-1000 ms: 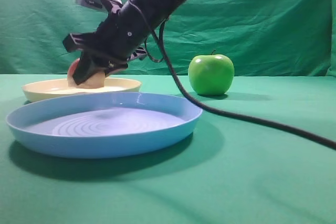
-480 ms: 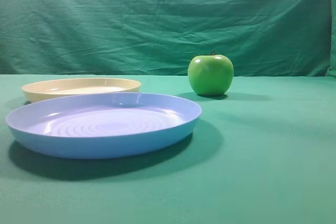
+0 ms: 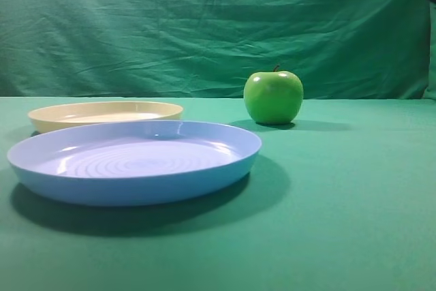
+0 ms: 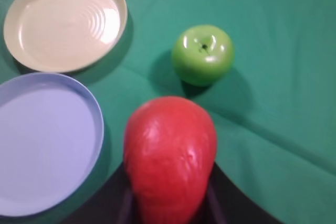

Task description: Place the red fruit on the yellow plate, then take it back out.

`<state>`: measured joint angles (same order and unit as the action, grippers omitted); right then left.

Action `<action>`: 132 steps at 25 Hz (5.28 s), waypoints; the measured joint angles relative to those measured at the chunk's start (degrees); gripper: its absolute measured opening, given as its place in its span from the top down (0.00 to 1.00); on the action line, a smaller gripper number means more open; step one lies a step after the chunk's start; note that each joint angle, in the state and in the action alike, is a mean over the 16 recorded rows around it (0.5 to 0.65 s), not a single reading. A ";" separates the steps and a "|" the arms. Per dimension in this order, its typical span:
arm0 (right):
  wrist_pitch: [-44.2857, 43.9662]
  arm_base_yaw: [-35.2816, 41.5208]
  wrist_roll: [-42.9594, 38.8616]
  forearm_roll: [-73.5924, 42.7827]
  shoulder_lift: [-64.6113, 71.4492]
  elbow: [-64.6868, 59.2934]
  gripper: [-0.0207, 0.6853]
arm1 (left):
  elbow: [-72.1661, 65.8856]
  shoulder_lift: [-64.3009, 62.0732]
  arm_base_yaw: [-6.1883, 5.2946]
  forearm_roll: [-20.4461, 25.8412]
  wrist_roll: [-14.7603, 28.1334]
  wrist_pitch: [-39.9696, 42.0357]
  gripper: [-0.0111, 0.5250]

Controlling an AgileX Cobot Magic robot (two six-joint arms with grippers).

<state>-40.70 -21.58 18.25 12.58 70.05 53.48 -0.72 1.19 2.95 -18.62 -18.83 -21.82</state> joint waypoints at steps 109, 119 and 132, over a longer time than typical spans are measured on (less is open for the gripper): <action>21.05 19.49 -7.08 -0.44 -70.67 -49.44 0.97 | 0.00 0.00 0.00 0.00 0.00 0.00 0.98; 22.37 19.77 -7.05 0.36 -70.73 -54.92 0.97 | 0.00 0.00 0.00 0.00 0.00 0.00 0.98; 18.82 19.77 -6.68 -0.77 -70.73 -54.96 0.97 | 0.00 0.00 0.00 0.00 0.00 0.00 0.98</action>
<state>-21.87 -1.81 11.57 11.81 -0.68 -1.48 -0.72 1.19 2.95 -18.62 -18.83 -21.82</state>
